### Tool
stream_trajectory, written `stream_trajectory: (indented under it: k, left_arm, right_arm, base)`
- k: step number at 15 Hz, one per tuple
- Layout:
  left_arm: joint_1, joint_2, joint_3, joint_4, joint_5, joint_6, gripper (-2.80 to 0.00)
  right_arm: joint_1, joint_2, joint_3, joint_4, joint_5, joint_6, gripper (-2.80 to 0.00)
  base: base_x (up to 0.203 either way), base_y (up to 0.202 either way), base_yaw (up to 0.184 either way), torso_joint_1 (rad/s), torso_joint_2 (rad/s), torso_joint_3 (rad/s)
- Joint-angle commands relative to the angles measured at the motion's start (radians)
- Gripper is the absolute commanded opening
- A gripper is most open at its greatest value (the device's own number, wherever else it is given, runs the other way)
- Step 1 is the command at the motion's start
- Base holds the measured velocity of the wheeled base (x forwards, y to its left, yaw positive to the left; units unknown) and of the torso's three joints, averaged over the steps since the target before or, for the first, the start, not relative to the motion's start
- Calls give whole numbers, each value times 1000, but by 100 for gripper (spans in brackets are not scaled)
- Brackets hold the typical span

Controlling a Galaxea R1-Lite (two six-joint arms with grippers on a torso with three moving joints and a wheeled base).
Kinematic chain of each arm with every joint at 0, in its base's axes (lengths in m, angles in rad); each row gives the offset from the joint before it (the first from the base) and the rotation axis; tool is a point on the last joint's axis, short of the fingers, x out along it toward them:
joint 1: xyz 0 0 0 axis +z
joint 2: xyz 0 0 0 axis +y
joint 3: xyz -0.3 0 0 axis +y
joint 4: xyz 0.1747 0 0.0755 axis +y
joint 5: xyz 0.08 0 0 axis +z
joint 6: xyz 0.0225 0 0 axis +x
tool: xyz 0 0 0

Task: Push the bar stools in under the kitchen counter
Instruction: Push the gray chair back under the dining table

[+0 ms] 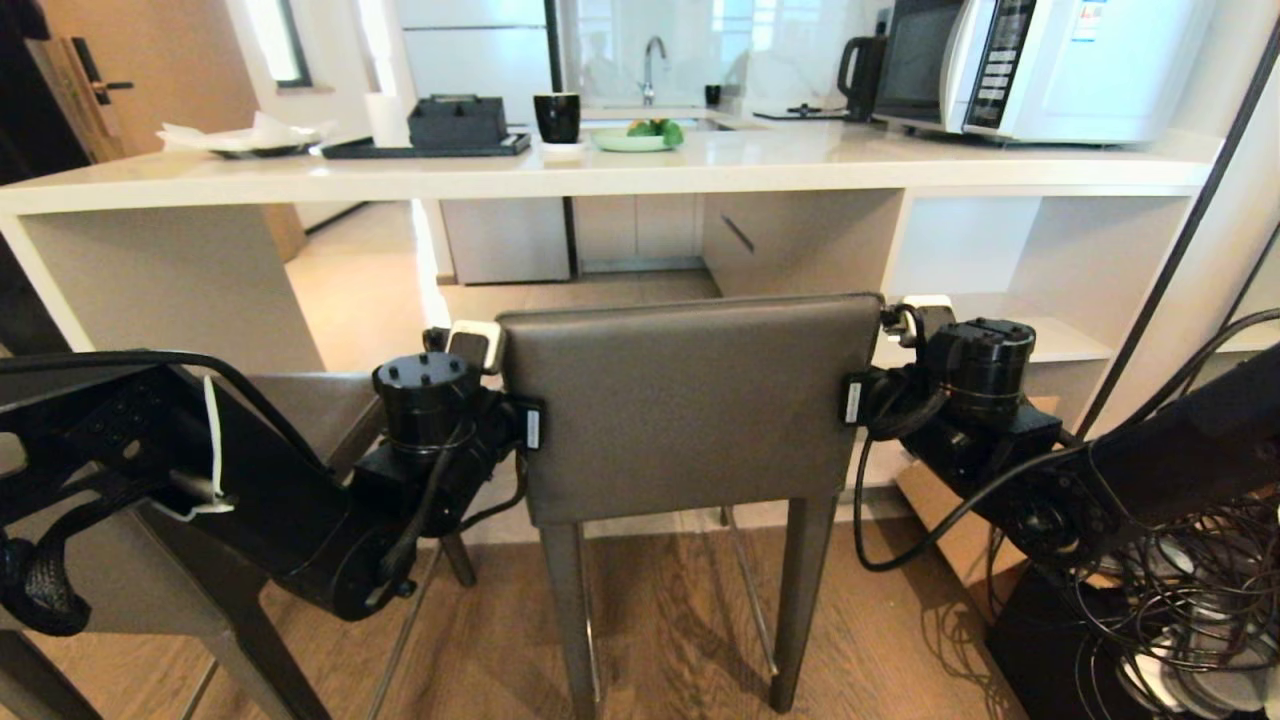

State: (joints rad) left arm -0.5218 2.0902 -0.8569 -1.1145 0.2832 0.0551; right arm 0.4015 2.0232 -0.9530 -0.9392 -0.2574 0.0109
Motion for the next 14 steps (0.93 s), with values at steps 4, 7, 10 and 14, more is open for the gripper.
stream_trajectory:
  k: [4, 7, 10, 14]
  left_arm:
    - [-30, 11, 2, -1, -7, -3, -280]
    - [2, 22, -33, 3, -5, 1, -280]
    - [23, 39, -102, 37, 23, 9, -280]
    - [75, 79, -217, 82, 40, 74, -280]
  right_arm:
    - [4, -5, -92, 68, 12, -6, -280]
    - [2, 4, 27, 12, 13, -2, -280]
    - [-12, 33, 88, -72, 14, -3, -280]
    - [-16, 46, 89, -73, 17, -5, -280]
  base:
    - [0, 0, 0, 0, 0, 0]
    - [0, 0, 0, 0, 0, 0]
    - [0, 0, 0, 0, 0, 0]
    - [0, 0, 0, 0, 0, 0]
